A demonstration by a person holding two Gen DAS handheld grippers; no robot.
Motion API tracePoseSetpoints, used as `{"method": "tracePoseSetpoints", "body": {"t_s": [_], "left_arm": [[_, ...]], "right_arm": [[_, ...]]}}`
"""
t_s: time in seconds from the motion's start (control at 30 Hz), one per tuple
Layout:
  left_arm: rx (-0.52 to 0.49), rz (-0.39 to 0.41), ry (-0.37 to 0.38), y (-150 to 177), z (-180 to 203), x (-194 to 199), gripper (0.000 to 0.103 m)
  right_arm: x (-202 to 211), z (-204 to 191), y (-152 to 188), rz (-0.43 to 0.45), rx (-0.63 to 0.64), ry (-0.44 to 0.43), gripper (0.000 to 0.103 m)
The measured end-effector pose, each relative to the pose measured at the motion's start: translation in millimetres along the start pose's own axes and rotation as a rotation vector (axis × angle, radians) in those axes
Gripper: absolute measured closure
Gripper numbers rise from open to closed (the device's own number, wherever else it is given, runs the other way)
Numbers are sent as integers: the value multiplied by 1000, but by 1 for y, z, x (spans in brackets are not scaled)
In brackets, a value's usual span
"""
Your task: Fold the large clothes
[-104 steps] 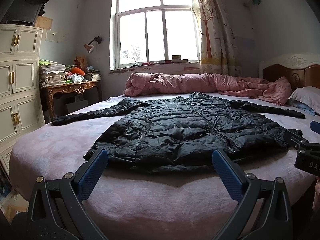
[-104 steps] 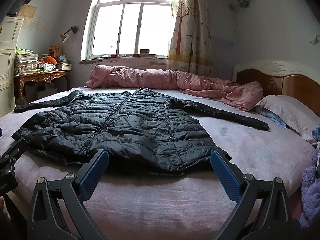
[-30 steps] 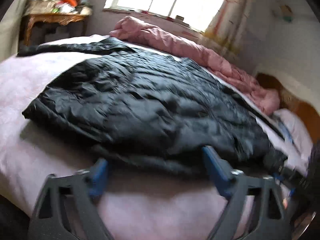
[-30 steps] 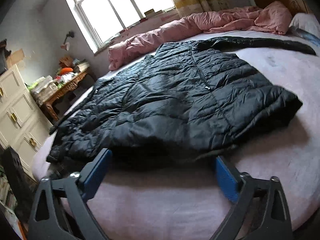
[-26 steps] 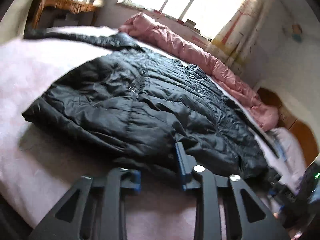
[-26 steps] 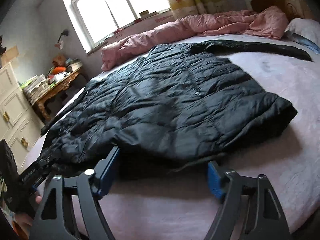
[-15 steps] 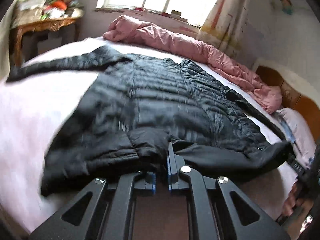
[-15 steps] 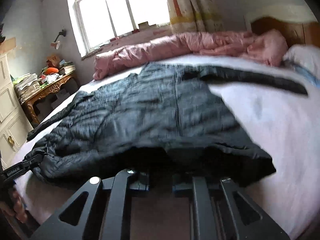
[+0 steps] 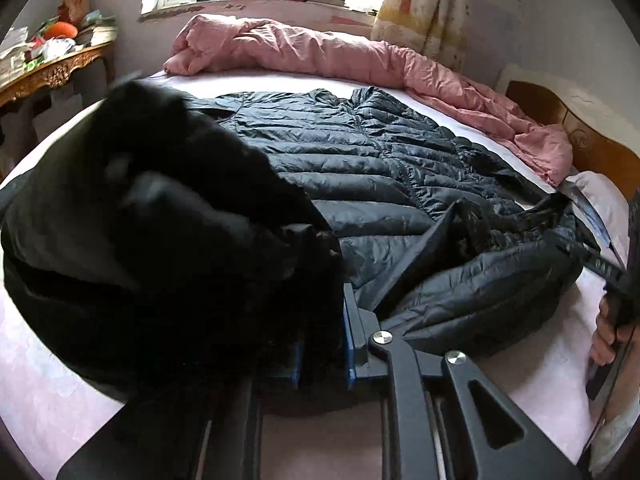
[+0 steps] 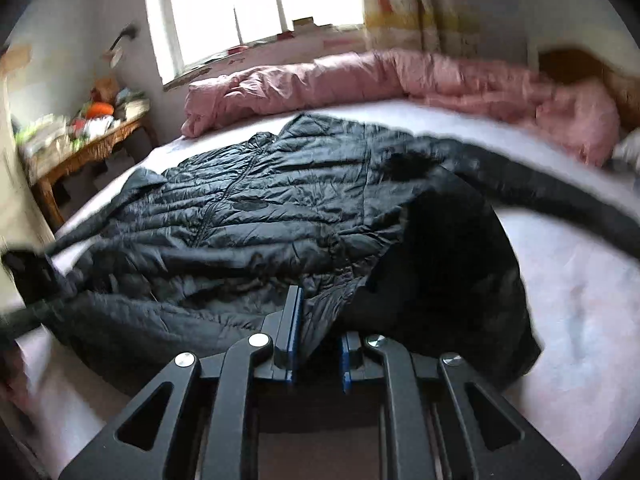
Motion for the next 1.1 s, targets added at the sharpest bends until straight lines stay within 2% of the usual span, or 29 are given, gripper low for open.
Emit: {"method": "tracePoseSetpoints", "body": {"t_s": [0.03, 0.1, 0.17, 0.23, 0.3, 0.37, 0.47, 0.57, 0.63, 0.7, 0.77, 0.9, 1.0, 1.1], "left_arm": [[-9, 19, 18, 0, 1, 3, 80], [-19, 56, 47, 1, 1, 9, 61], [-21, 89, 57, 0, 3, 15, 25], [-34, 151, 57, -1, 6, 24, 10], [-48, 196, 58, -2, 9, 31, 1], [-54, 239, 32, -4, 10, 39, 0], [-49, 299, 1, -9, 9, 54, 0], [-108, 340, -13, -10, 3, 60, 0], [-141, 360, -82, -14, -7, 60, 0], [-117, 373, -153, -22, -25, 62, 0], [-66, 347, -146, -27, -44, 63, 0], [42, 223, -103, -28, -76, 54, 0], [105, 159, -95, -28, -90, 45, 0], [123, 138, -80, -25, -91, 41, 0]], "right_arm": [[-2, 1, 0, 7, -8, -8, 86], [-5, 2, 3, -5, -13, -10, 81], [-4, 4, 6, -21, -29, -38, 68], [1, 6, 7, -25, -39, -54, 30], [19, 9, 1, 42, -70, 13, 14], [30, 13, -5, 92, -83, 52, 13], [34, 22, -8, 82, -108, 43, 13], [42, 32, 0, 94, -81, 76, 13], [43, 40, 1, 62, -63, 122, 12], [38, 47, -3, 8, -12, 113, 12], [35, 55, -1, -21, 30, 123, 12], [20, 68, 10, -75, 38, 146, 12], [11, 71, 13, -65, 17, 143, 12], [3, 67, 10, -58, 39, 135, 13]]}}
Point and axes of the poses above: each gripper's, at about its wrist camera, not at the fingertips, and x roughly against the way its jaws point, z to its right, y to its underside, the point moved 1 cm from there along -x, roughly the way its jaws point, and after that the axes turned 15 degrees about x, right-handed, at the moved point
